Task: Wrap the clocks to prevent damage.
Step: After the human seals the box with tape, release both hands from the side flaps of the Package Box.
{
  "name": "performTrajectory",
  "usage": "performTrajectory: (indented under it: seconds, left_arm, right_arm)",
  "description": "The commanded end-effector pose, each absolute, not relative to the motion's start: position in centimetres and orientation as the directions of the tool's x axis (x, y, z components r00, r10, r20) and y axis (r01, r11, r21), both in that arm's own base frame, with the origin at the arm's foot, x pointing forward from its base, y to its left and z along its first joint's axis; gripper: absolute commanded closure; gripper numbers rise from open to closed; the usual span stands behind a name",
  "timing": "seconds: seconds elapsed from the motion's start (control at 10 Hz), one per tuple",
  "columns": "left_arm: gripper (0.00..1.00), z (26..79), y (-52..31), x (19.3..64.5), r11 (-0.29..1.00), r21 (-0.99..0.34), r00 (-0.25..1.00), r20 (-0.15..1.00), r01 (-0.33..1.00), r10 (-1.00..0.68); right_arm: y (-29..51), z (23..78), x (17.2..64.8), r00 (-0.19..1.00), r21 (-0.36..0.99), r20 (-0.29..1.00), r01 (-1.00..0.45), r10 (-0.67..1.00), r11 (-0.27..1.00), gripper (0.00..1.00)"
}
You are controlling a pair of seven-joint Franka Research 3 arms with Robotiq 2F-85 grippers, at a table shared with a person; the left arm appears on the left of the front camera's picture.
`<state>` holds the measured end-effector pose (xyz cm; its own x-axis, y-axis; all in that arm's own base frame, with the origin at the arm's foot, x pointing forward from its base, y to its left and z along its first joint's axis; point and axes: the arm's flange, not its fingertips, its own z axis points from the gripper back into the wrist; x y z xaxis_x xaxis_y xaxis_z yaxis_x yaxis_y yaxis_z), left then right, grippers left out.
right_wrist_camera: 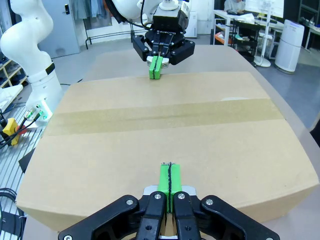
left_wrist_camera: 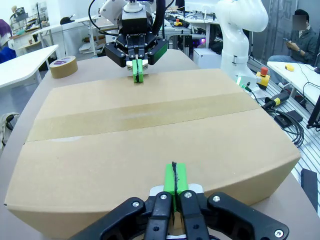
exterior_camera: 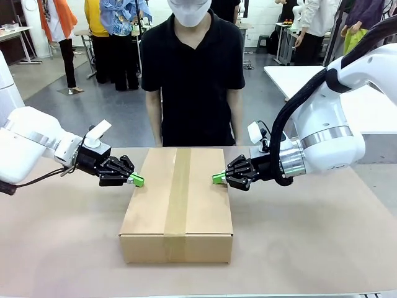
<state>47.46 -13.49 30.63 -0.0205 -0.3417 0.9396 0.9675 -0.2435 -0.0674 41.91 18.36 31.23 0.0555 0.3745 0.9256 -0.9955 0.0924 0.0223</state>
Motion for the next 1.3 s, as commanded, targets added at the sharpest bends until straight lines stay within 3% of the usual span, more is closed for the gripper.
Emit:
performTrajectory:
  seconds: [0.0, 0.5, 0.8, 1.2]
  left_arm:
    - [1.00, 30.4, -13.5, 47.5, -0.241, -0.068, -0.021, 0.937, 0.968, -0.348]
    - [1.00, 30.6, -13.5, 47.5, -0.244, -0.067, -0.021, 0.940, 0.968, -0.342]
    - [1.00, 40.5, -11.7, 47.3, -0.247, -0.150, -0.004, 0.846, 0.957, -0.533]
    - [1.00, 50.7, -8.6, 45.5, -0.153, -0.167, 0.014, 0.719, 0.974, -0.695]
  right_arm:
    - [18.5, 30.9, 41.9, 0.060, 0.026, 0.924, -0.995, 0.378, 0.094, 0.99]
    - [18.4, 31.2, 41.9, 0.055, 0.022, 0.926, -0.995, 0.375, 0.092, 0.99]
    - [15.8, 41.6, 38.8, 0.008, -0.075, 0.881, -0.985, 0.472, 0.156, 0.99]
    - [12.5, 51.1, 33.9, 0.106, -0.098, 0.772, -0.954, 0.626, 0.283, 0.99]
